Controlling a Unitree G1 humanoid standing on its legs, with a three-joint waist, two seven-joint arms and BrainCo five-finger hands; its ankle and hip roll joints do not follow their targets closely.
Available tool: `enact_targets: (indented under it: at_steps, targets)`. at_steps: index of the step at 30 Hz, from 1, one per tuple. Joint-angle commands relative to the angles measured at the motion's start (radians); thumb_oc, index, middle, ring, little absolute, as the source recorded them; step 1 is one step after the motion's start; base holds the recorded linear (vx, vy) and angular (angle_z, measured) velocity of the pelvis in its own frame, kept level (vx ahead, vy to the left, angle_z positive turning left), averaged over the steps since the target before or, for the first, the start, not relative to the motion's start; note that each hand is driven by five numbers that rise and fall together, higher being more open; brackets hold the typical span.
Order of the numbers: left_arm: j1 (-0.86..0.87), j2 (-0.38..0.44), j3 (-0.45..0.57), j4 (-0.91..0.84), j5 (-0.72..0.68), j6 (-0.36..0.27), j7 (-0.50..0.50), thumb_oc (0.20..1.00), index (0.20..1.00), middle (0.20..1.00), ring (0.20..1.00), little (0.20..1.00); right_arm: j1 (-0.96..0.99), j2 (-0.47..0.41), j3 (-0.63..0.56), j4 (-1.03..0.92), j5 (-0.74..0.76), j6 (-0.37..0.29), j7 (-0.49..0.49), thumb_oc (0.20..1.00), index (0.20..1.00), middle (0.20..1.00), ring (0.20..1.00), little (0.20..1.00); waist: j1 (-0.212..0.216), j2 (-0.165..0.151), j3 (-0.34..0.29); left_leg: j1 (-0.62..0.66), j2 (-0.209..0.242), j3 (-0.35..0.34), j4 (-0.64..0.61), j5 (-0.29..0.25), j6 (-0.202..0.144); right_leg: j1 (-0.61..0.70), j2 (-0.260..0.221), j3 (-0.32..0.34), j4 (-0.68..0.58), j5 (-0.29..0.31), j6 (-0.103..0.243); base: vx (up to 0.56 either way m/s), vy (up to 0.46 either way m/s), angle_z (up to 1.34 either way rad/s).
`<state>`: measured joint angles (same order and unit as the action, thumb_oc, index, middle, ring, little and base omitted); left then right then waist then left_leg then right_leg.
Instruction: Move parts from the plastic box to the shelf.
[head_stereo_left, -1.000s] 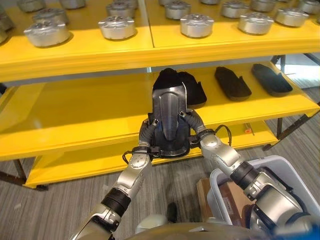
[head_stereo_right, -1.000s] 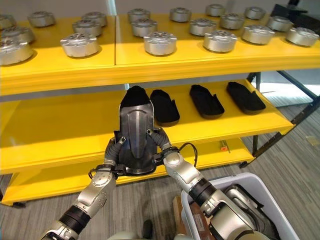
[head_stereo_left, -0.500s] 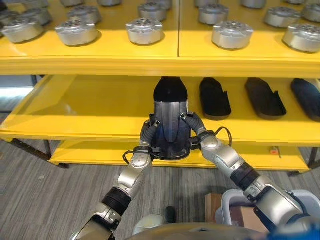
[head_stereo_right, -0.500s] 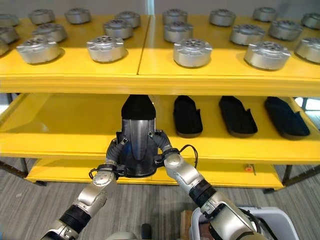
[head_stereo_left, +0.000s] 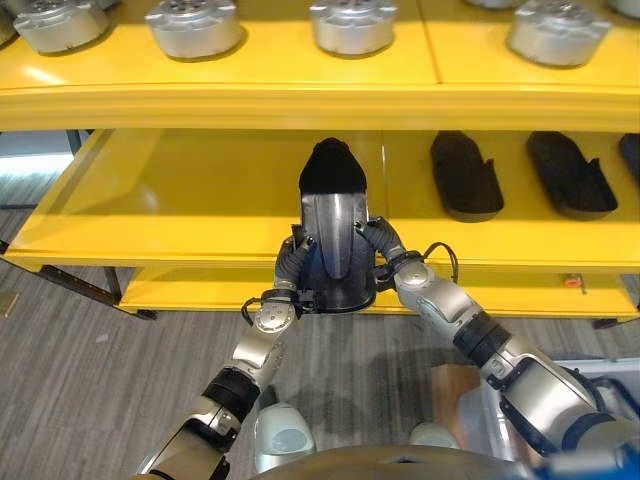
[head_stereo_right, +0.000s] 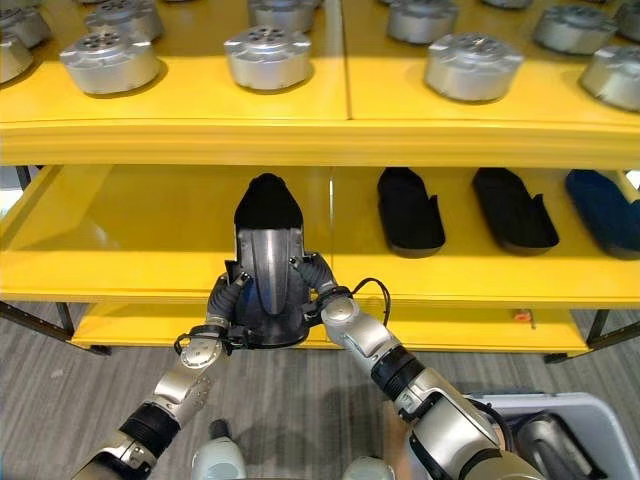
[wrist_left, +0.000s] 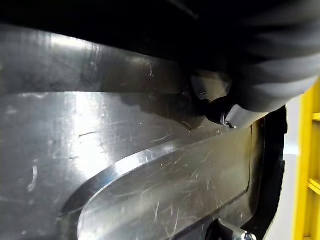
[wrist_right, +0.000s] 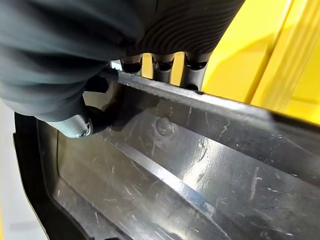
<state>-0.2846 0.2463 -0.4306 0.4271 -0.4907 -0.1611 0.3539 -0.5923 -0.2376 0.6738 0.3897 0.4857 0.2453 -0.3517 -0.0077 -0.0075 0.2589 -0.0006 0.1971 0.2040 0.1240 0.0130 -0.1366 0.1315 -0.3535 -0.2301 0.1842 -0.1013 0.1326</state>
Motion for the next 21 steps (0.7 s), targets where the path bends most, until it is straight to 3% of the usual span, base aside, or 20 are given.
enact_targets:
  at_steps: [1,2,7,8,10,15,21]
  targets:
    - [-0.152,-0.06,-0.043,-0.02,-0.015,-0.018,-0.045,0.2,0.2,0.2,0.2,0.2,-0.054,0.155,0.047,-0.067,0.032,-0.094,0.085,0.2,0.2,0.2,0.2,0.2,0.032,0.01,-0.045,0.068,0.007,0.009,-0.021,-0.025,0.065,-0.056,0.086,-0.015,0.023,0.024,-0.021,0.15,0.257,0.05]
    - [-0.171,-0.069,-0.054,-0.011,-0.003,0.008,-0.028,0.2,0.2,0.2,0.2,0.2,-0.045,0.171,0.049,-0.072,0.031,-0.094,0.056,0.2,0.2,0.2,0.2,0.2,0.038,0.001,-0.046,0.08,-0.013,0.033,-0.032,-0.029,0.079,-0.049,0.062,-0.034,0.004,0.061,0.003,0.15,0.216,0.15]
    - [-0.19,-0.064,-0.048,-0.012,0.004,0.049,0.002,0.2,0.2,0.2,0.2,0.2,-0.063,0.216,0.044,-0.073,0.005,-0.064,0.041,0.2,0.2,0.2,0.2,0.2,0.064,-0.009,-0.037,0.113,-0.023,0.144,-0.063,-0.04,0.085,-0.078,0.031,-0.156,0.007,0.111,0.025,0.06,0.108,-0.27]
    - [-0.233,-0.073,-0.064,0.025,0.005,0.05,-0.007,0.2,0.2,0.2,0.2,0.2,-0.075,0.205,0.042,-0.098,-0.013,-0.042,0.003,0.2,0.2,0.2,0.2,0.2,0.027,-0.011,-0.03,0.098,-0.048,0.089,-0.072,-0.05,0.11,-0.107,0.078,-0.028,-0.034,0.116,0.031,0.06,0.049,-0.7]
    - [-0.244,-0.081,-0.075,0.028,0.028,0.055,-0.01,0.2,0.2,0.2,0.2,0.2,-0.07,0.191,0.026,-0.104,-0.03,-0.044,-0.005,0.2,0.2,0.2,0.2,0.2,0.009,-0.015,-0.027,0.088,-0.055,0.07,-0.063,-0.055,0.116,-0.1,0.115,0.025,-0.046,0.099,0.017,0.08,-0.027,0.09]
    - [-0.354,-0.076,-0.081,0.087,0.017,0.029,-0.004,0.2,0.2,0.2,0.2,0.2,-0.196,0.165,-0.018,-0.051,-0.041,-0.035,0.003,0.2,0.2,0.2,0.2,0.2,0.001,-0.015,0.011,0.035,-0.039,0.068,-0.033,-0.043,0.098,-0.141,0.133,0.052,-0.019,0.074,-0.002,-0.01,-0.049,0.3]
    - [-0.492,-0.076,-0.06,0.195,-0.121,0.004,-0.074,0.2,0.2,0.2,0.2,0.2,-0.423,0.104,-0.059,0.045,-0.001,-0.014,-0.008,0.2,0.2,0.2,0.2,0.2,0.003,0.001,0.063,-0.042,-0.003,0.061,0.001,-0.02,0.058,-0.179,0.137,0.047,-0.004,0.048,-0.025,-0.04,-0.016,-0.07]
